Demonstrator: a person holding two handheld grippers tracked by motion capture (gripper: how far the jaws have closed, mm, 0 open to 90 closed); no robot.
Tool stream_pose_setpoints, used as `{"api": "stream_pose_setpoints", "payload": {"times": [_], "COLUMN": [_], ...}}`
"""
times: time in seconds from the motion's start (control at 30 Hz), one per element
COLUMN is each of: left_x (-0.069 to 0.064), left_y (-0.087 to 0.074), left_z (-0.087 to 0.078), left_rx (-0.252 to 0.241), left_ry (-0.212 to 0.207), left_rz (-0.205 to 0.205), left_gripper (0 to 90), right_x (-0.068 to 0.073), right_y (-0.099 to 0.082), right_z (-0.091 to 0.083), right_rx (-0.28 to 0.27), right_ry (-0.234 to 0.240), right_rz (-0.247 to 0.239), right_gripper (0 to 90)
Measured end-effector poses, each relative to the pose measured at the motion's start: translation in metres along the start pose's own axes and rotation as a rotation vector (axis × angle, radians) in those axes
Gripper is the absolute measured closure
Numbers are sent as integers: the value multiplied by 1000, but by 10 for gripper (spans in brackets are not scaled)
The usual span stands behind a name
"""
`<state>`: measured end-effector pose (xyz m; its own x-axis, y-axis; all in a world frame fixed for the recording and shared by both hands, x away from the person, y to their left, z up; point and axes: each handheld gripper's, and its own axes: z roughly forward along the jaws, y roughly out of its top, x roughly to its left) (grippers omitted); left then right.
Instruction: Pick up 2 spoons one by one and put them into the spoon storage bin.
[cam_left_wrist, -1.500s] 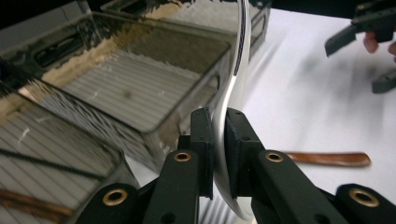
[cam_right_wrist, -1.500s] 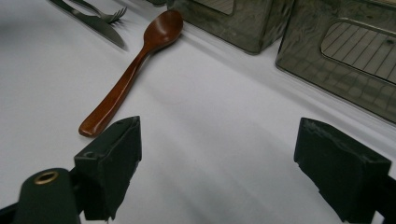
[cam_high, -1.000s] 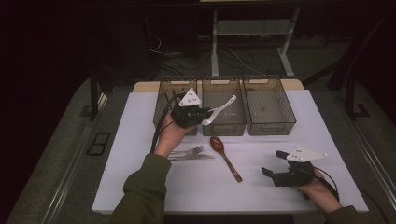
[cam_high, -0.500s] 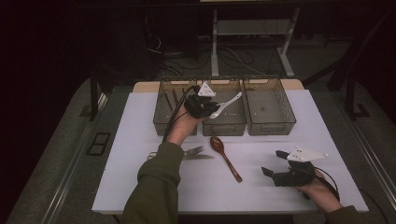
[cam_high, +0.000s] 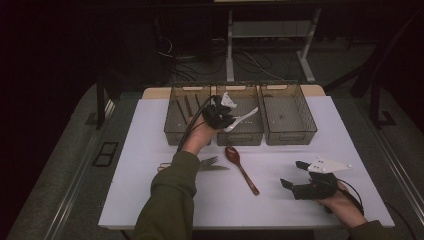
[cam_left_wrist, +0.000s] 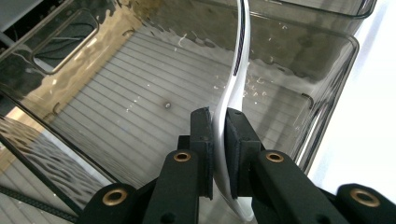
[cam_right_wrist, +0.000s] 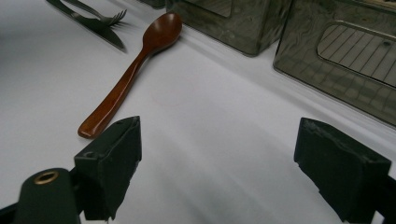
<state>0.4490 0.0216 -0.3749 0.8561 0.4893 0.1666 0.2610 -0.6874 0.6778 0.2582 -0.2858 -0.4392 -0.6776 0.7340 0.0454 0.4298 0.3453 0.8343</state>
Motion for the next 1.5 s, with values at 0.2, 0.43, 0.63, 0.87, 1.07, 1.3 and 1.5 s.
{"api": "stream_pose_setpoints", "payload": {"times": [0.2, 0.43, 0.63, 0.87, 1.07, 1.3, 1.5], "left_x": [1, 0, -4, -12, -24, -43, -63], "left_y": [1, 2, 4, -1, -11, -26, -41], "left_z": [-1, -8, -16, -28, -39, -53, -57], "left_rx": [-44, -95, -134, -154, -163, -185, -163], "left_ry": [2, -8, -37, -65, -70, -96, -135], "left_rz": [-39, -67, -89, -93, -105, -96, -78], "left_gripper": [638, 482, 394, 316, 303, 443, 656], "right_x": [0, -1, -1, -1, -1, -1, 0], "right_y": [0, 0, 0, 0, 0, 0, 0], "right_z": [-1, 0, -1, -1, -1, -1, -1], "right_rx": [-3, -4, -3, -1, -2, 0, 2], "right_ry": [-2, -2, -4, -6, -7, -8, -9], "right_rz": [3, 2, 3, 6, 8, 7, 9], "right_gripper": [147, 147, 147, 147, 147, 147, 147]}}
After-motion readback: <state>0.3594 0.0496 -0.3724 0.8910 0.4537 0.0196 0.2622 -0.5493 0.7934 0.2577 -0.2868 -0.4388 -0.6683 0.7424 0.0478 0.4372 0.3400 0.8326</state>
